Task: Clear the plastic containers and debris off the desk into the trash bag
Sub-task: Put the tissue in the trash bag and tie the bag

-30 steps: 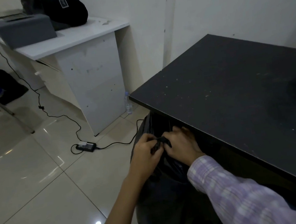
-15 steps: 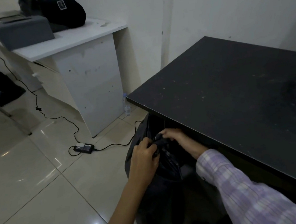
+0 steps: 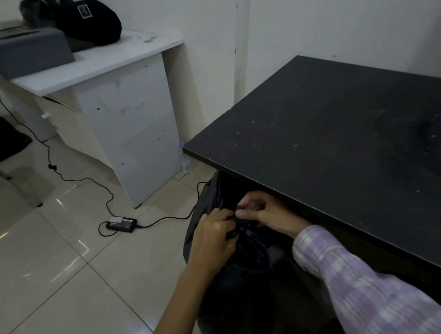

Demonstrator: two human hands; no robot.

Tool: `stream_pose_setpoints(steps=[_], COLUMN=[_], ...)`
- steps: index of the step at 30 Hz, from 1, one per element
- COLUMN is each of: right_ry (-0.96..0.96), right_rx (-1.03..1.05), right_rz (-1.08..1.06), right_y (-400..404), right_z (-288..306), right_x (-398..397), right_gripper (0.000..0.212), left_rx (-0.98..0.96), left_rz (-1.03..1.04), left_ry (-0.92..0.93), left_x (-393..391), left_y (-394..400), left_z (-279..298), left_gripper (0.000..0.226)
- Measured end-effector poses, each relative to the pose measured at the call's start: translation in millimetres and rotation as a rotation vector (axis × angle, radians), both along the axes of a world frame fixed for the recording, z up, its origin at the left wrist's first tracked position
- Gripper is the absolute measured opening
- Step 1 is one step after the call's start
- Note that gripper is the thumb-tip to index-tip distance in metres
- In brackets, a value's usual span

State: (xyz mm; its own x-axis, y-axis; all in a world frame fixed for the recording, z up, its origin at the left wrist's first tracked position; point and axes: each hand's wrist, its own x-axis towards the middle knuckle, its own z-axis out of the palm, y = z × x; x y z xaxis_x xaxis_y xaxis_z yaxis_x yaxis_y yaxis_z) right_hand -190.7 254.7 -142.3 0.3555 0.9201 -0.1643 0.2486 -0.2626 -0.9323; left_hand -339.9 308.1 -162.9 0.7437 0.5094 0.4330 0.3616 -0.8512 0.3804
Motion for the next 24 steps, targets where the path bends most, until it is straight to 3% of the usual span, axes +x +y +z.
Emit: stream_pose_setpoints(steps=[8,12,15,24], right_ry=[0.113,0.151,0.018,-0.185], right_rx=[0.026,0.046,0.064,0.163], right_rz=[-0.172,-0.290,-0.302,-0.095], right_y=[1.6,-1.8,-5.6,-13.0], right_z=[-5.7,-8.1,-9.0,-15.4], right_x=[-4.8,-10.9,-16.0,-9.5], right_gripper=[0.021,0.022,0.017,0.005], left_rx=[-0.471,-0.483,-0.466,-0.411], left_rz=[0.104,0.222,0.277,0.285], left_ry=[-0.310,-0.367,-0.398,-0.363], left_x=[4.2,11.1,13.6,10.0], left_y=[-8.9,-19.2,-23.1,-17.0], left_z=[0.6,3.4,3.8,-1.3], left_gripper=[0.014,0.016,0.017,0.032])
